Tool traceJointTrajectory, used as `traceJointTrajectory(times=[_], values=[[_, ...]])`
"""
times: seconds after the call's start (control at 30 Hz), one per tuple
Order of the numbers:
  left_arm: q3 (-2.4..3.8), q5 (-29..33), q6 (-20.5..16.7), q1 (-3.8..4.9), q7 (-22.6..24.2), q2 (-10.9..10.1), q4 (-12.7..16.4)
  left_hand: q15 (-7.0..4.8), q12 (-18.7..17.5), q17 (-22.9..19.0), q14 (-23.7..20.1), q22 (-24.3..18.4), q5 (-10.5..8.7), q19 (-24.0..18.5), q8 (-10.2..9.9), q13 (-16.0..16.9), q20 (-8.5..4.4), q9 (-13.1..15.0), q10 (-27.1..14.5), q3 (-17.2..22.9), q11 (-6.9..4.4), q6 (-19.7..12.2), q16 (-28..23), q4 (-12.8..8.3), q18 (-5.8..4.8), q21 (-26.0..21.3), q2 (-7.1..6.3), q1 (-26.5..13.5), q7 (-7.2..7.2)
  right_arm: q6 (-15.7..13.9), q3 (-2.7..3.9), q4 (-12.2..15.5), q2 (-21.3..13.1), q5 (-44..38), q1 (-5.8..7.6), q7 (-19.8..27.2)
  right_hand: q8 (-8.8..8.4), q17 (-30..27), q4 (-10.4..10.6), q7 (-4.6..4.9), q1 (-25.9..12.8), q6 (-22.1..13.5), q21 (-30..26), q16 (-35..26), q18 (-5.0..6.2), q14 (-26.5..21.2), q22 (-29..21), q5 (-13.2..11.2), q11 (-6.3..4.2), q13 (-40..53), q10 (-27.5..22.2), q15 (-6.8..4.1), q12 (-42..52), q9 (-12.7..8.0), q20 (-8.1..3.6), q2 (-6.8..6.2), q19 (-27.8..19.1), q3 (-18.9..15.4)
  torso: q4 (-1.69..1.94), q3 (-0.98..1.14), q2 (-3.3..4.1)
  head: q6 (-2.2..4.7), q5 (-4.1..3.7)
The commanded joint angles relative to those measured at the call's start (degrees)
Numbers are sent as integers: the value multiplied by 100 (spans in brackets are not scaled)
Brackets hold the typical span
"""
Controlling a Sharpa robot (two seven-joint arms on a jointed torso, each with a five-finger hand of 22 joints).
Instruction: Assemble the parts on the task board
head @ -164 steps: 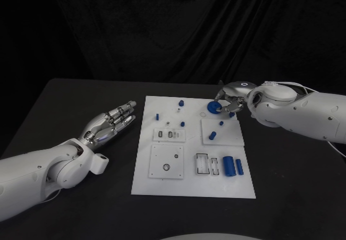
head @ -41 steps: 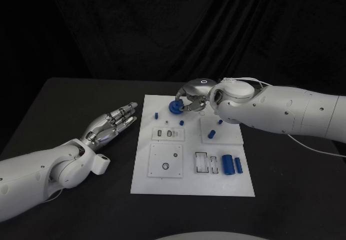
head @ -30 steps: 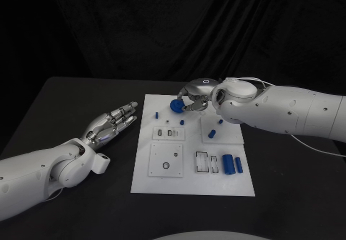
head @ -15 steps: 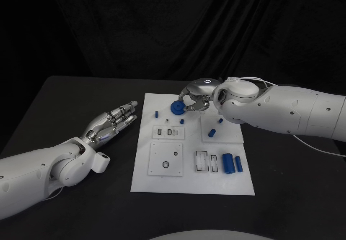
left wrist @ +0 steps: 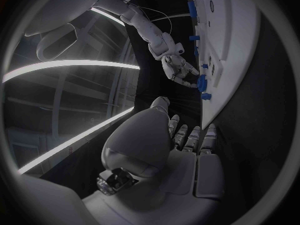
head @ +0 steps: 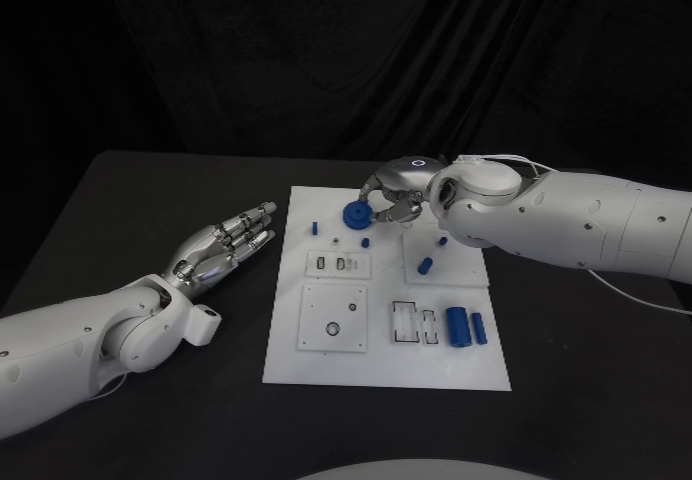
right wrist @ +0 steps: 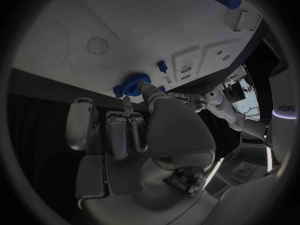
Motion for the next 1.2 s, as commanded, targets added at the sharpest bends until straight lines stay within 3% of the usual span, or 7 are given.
traceJointTrajectory(times=[0.03, 0.2, 0.43, 0.67, 0.87, 1.0, 1.2], values=[[4, -10, 67, -11, 502, -11, 16, 34, 0, -5, -21, -8, -33, -8, -6, -7, 33, -8, -14, 29, 35, -31, -5, 13, 89, 3, 3, -73, 4, -196, 2, 42, -61, -33, -13, 0, -43, 1472, -31, -15, -21, -43, -53, -15, 60, 569, 975, 6, 15, 1509, 597, 31, 15, -15, 12, -12, -59, 21, 6, -4, 0, 11, 9], [4, -10, 55, -12, 496, -40, 25, 35, 1, -5, -20, -8, -39, -7, -5, -6, 34, -7, -12, 31, 37, -25, -5, 13, 89, 4, 5, -77, 4, -341, 9, 114, -188, -33, -2, 56, -37, 1473, -29, -16, -31, -10, -46, -15, 57, 570, 979, 5, 13, 1509, 597, 28, 15, -24, 10, -8, -50, 23, 7, -3, 0, 10, 6], [4, -10, 65, -13, 498, -16, 14, 35, 1, -4, -19, -7, -41, -5, -5, -5, 34, -6, -10, 31, 37, -23, -4, 14, 89, 6, 5, -79, 5, -157, 13, 167, -239, -33, 9, 124, -96, 1434, -39, -54, -24, -49, -87, -49, 63, 544, 972, 6, -12, 1509, 597, 11, 15, -93, -2, 1, -64, 42, -3, -2, -1, 30, -17], [4, -10, 69, -16, 499, -8, 9, 35, 1, -5, -21, -7, -41, -6, -5, -6, 35, -7, -12, 31, 37, -29, -5, 15, 89, 6, 5, -81, 5, 33, 13, 138, -190, -33, 0, 174, -202, 1382, -55, -163, -30, -439, -179, -98, 78, 509, 954, 4, -84, 1509, 597, -40, 15, -390, -45, 0, -96, 61, -40, -7, -22, -14, 28], [4, -10, 76, -17, 495, 1, 1, 35, 1, -5, -21, -8, -39, -8, -5, -6, 35, -7, -13, 33, 38, -31, -5, 16, 89, 4, 7, -85, 5, 139, 13, 62, -103, -33, -15, 182, -209, 1365, -55, -182, -33, -522, -204, -114, 83, 498, 948, 4, -99, 1509, 597, -52, 15, -453, -55, 3, -108, 65, -22, -3, -18, -31, 16], [4, -10, 81, -18, 493, 11, -6, 35, 1, -5, -21, -8, -39, -8, -5, -6, 35, -7, -13, 33, 38, -31, -5, 16, 89, 4, 7, -85, 5, 237, 13, 5, -35, -33, -26, 169, -209, 1348, -55, -192, -32, -544, -233, -129, 89, 487, 940, 5, -107, 1497, 579, -59, 6, -477, -62, 10, -123, 71, 3, -14, -19, -41, -11], [4, -10, 84, -18, 490, 15, -6, 35, 1, -5, -21, -8, -42, -7, -5, -6, 35, -7, -12, 34, 39, -31, -5, 15, 89, 5, 7, -86, 4, 364, 13, -73, 52, -33, -51, 138, -210, 1309, -54, -220, -38, -603, -295, -166, 101, 460, 922, 5, -124, 1456, 520, -72, -26, -537, -75, 20, -156, 79, -8, -18, -11, -41, 9]])
